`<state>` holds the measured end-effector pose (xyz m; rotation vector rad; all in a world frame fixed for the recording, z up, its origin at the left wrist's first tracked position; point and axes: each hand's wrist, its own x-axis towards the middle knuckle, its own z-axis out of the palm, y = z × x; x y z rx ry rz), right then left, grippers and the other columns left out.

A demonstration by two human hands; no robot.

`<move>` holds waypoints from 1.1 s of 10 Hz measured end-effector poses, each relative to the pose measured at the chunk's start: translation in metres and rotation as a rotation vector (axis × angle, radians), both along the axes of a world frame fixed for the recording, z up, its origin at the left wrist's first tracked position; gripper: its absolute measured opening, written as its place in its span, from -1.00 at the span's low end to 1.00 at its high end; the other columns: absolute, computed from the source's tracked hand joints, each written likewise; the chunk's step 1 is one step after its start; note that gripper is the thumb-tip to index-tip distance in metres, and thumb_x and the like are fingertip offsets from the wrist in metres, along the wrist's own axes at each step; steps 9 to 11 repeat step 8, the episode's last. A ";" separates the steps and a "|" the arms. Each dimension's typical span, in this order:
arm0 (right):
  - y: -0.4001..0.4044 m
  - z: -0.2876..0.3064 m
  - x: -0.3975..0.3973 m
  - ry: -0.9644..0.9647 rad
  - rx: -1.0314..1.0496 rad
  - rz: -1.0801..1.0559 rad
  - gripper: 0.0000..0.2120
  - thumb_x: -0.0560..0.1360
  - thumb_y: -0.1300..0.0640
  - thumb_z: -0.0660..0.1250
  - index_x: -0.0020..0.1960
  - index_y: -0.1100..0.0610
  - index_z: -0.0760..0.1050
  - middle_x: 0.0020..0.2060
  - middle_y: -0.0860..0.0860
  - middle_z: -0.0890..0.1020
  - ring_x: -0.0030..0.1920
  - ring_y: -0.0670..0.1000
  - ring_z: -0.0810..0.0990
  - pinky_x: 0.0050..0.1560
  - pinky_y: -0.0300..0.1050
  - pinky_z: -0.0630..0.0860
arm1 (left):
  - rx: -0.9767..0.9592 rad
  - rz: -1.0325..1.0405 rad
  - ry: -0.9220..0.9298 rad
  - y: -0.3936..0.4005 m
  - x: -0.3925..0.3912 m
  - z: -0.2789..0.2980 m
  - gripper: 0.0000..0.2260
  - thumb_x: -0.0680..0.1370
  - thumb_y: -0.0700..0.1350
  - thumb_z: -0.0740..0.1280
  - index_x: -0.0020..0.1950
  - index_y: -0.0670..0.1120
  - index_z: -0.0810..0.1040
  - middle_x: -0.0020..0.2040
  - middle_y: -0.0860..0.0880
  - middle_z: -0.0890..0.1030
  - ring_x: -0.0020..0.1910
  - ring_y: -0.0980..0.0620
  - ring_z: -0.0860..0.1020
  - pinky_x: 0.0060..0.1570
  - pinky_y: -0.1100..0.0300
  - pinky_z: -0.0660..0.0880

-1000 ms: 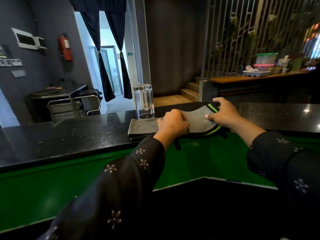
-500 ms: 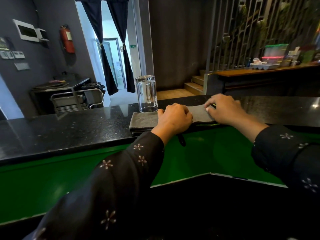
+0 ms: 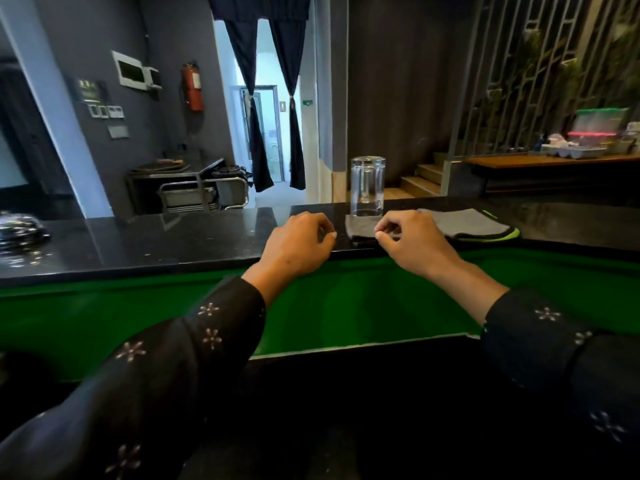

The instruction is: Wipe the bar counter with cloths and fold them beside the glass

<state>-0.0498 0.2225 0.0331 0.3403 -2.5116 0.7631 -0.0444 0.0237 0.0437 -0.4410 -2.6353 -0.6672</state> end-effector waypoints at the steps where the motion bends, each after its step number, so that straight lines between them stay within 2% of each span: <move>1: -0.047 -0.001 0.019 0.006 -0.030 0.034 -0.92 0.48 0.13 0.33 -0.12 0.08 0.60 -0.22 0.00 0.63 -0.17 -0.02 0.59 -0.16 -0.12 0.53 | -0.006 0.047 -0.017 -0.053 0.027 0.003 -0.80 0.53 0.01 0.27 0.06 -0.03 0.59 0.01 -0.03 0.64 -0.03 -0.03 0.59 0.03 -0.08 0.55; 2: -0.090 0.001 0.035 0.012 -0.058 0.058 -0.94 0.48 0.16 0.34 -0.14 0.07 0.58 -0.24 0.01 0.63 -0.19 -0.02 0.60 -0.17 -0.13 0.53 | -0.016 0.087 -0.016 -0.103 0.052 0.005 -0.81 0.53 0.01 0.26 0.05 -0.03 0.58 0.01 -0.01 0.64 -0.04 0.00 0.58 0.02 -0.04 0.55; 4: -0.159 0.013 0.063 0.006 -0.085 0.065 -0.94 0.48 0.15 0.35 -0.11 0.08 0.60 -0.23 0.00 0.63 -0.19 -0.03 0.60 -0.12 -0.04 0.60 | -0.027 0.141 0.005 -0.178 0.096 0.012 -0.82 0.53 0.02 0.26 0.04 -0.01 0.59 -0.02 0.00 0.64 -0.06 -0.01 0.59 0.00 -0.04 0.56; 5: -0.186 0.028 0.076 0.055 -0.092 0.099 -0.96 0.47 0.15 0.36 -0.10 0.09 0.59 -0.21 0.01 0.63 -0.18 -0.03 0.60 -0.15 -0.14 0.54 | -0.022 0.168 0.025 -0.203 0.111 0.022 -0.83 0.53 0.01 0.27 0.02 -0.01 0.59 -0.01 0.00 0.64 -0.06 -0.02 0.59 -0.01 -0.02 0.56; 7: -0.212 0.083 0.086 0.184 -0.082 0.164 -0.97 0.45 0.19 0.39 -0.11 0.12 0.59 -0.20 0.05 0.64 -0.18 -0.03 0.60 -0.11 -0.15 0.56 | 0.033 0.208 0.122 -0.229 0.125 0.064 -0.83 0.51 0.02 0.27 0.02 0.01 0.59 -0.02 -0.01 0.64 -0.04 -0.03 0.60 0.00 -0.02 0.56; 8: -0.213 0.114 0.091 0.253 -0.079 0.168 -0.94 0.46 0.18 0.39 -0.07 0.14 0.59 -0.17 0.06 0.64 -0.19 -0.07 0.56 -0.18 -0.28 0.50 | 0.039 0.209 0.180 -0.230 0.129 0.089 -0.82 0.52 0.00 0.27 0.04 0.00 0.59 -0.03 -0.01 0.64 -0.05 -0.03 0.60 -0.04 0.01 0.56; 11: -0.213 0.114 0.091 0.253 -0.079 0.168 -0.94 0.46 0.18 0.39 -0.07 0.14 0.59 -0.17 0.06 0.64 -0.19 -0.07 0.56 -0.18 -0.28 0.50 | 0.039 0.209 0.180 -0.230 0.129 0.089 -0.82 0.52 0.00 0.27 0.04 0.00 0.59 -0.03 -0.01 0.64 -0.05 -0.03 0.60 -0.04 0.01 0.56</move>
